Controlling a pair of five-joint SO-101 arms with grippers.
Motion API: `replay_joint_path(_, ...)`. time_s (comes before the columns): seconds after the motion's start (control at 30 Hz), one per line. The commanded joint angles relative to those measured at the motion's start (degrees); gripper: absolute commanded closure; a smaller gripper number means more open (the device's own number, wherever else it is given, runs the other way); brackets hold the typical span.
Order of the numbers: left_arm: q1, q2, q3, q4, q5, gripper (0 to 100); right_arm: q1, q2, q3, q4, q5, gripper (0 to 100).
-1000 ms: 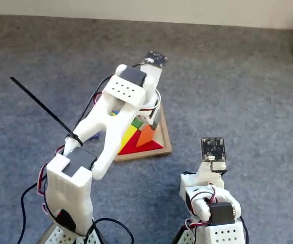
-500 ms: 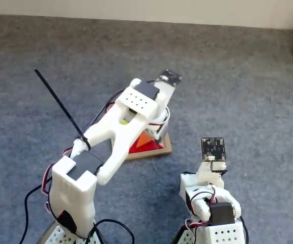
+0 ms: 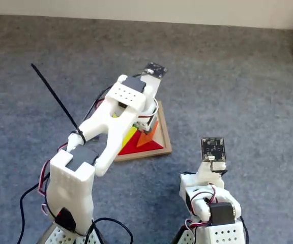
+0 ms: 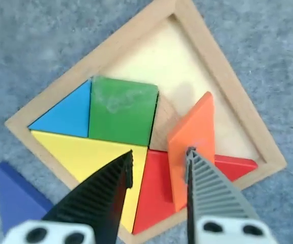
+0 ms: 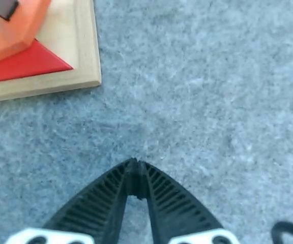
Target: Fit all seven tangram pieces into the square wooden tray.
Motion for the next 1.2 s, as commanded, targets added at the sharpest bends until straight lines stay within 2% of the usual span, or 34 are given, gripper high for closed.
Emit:
replay_joint_path(0.0, 0.31, 0.57, -3.65, -0.18, -0.09, 82, 0.66, -0.92, 7.25, 0.4, 0.62, 99.5)
replay_joint_path(0.33, 4.44, 0.84, -7.6, 2.73, -0.09, 82, 0.66, -0.92, 7.25, 0.4, 0.62, 99.5)
replay_joint_path(0.77, 4.0, 7.87, -9.8, 1.58, -0.09, 83, 0.66, -0.92, 7.25, 0.4, 0.62, 99.5)
replay_joint_path(0.97, 5.32, 7.43, -10.95, 1.93, -0.18, 89, 0.66, -0.92, 7.25, 0.4, 0.62, 99.5)
replay_joint_path(1.17, 6.73, 7.52, -16.75, 8.26, -0.09, 89, 0.66, -0.92, 7.25, 0.4, 0.62, 99.5)
